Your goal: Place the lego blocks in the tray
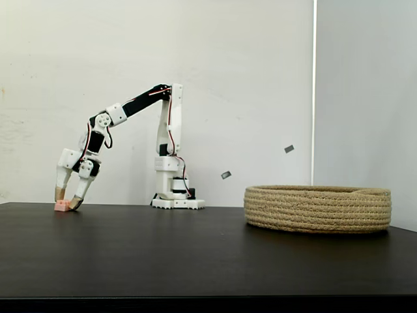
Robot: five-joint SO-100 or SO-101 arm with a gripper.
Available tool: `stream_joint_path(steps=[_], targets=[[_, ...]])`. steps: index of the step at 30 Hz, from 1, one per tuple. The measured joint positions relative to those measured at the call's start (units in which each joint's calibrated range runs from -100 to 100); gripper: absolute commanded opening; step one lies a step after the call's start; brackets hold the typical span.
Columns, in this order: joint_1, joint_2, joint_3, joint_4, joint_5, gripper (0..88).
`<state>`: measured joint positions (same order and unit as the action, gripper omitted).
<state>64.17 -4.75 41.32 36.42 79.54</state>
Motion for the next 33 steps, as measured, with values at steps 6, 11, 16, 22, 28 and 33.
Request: stream_joint_path(steps=[6, 11, 16, 22, 28, 33], targets=[[-3.8, -0.5, 3.5, -3.7, -2.2, 0.0], [-9.2, -5.1, 3.5, -1.3, -5.5, 0.0], [-20.1, -10.0, -5.7, 10.9, -13.0, 0.0], [-37.7, -13.1, -22.5, 24.0, -21.8, 0.0], [-54.6, -13.5, -32.8, 28.7, -28.9, 0.0], [-66.6, -13.3, -34.7, 29.1, -33.2, 0.0]])
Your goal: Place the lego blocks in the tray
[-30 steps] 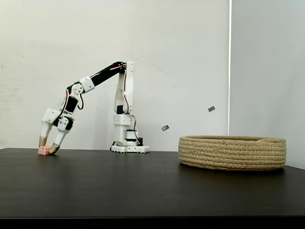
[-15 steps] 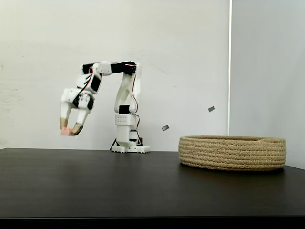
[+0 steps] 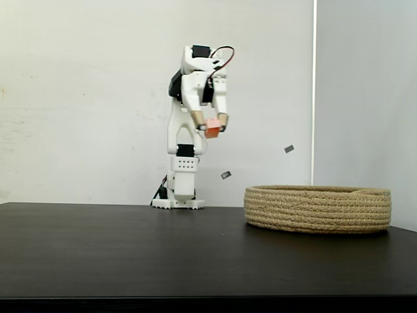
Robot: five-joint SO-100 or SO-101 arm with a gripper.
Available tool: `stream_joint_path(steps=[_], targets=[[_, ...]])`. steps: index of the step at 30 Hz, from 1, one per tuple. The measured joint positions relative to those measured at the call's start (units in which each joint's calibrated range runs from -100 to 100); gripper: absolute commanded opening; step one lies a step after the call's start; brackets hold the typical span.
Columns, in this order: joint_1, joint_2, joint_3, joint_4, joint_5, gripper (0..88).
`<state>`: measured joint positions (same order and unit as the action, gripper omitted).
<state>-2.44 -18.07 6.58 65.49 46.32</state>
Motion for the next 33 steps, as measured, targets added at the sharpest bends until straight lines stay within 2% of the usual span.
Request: stream_joint_path(steps=[10, 15, 21, 28, 32, 33], targets=[[-18.5, 8.3, -0.1, -1.0, -4.7, 0.5], [-22.9, 14.2, -3.8, -1.0, -6.6, 24.4], [-23.4, 15.8, -5.7, -0.9, -7.4, 30.5], [-17.2, 11.9, -1.3, 1.7, -5.7, 22.2], [-8.6, 0.9, 11.0, 1.1, -3.0, 11.9], [-5.8, -2.5, 15.4, 0.0, -2.4, 5.9]])
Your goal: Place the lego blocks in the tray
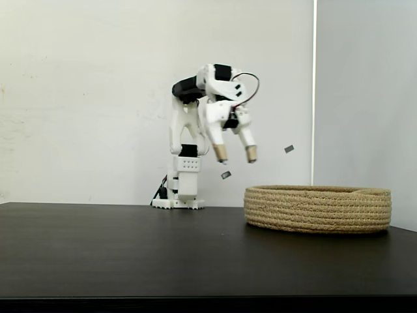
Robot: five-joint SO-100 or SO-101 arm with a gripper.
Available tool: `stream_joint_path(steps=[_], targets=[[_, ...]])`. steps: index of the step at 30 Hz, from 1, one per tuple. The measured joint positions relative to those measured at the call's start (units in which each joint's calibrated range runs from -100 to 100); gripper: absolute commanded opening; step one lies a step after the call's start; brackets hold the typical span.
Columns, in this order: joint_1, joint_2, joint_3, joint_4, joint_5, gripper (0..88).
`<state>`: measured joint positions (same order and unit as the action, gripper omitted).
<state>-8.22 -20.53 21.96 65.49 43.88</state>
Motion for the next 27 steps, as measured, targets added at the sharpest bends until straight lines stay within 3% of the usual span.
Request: stream_joint_path(steps=[8, 18, 27], targets=[[17.5, -23.2, 36.4, -8.4, 7.3, 0.0], [20.4, -45.9, 63.5, -15.1, 9.9, 0.0], [20.8, -64.6, 76.2, -10.3, 11.9, 0.0]])
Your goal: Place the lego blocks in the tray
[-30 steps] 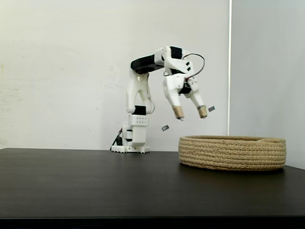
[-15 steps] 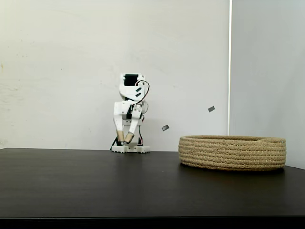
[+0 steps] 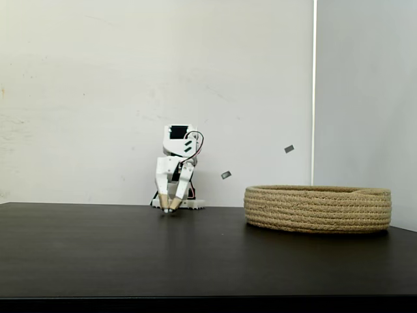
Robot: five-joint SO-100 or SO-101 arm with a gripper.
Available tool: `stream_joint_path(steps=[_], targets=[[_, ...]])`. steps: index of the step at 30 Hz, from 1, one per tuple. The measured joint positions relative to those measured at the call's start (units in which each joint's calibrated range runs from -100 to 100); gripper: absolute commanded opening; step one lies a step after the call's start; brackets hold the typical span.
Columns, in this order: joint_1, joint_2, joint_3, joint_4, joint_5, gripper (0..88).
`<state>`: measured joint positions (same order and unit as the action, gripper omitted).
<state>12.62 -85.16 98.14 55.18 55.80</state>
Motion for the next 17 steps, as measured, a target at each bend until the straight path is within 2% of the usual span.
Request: stream_joint_path(steps=[8, 14, 17], targets=[[-2.5, -10.3, 1.1, 15.5, 1.9, 0.0], [-2.9, -13.0, 1.1, 17.9, 3.6, 0.7], [-2.9, -13.1, 1.1, 17.9, 1.1, 3.5]])
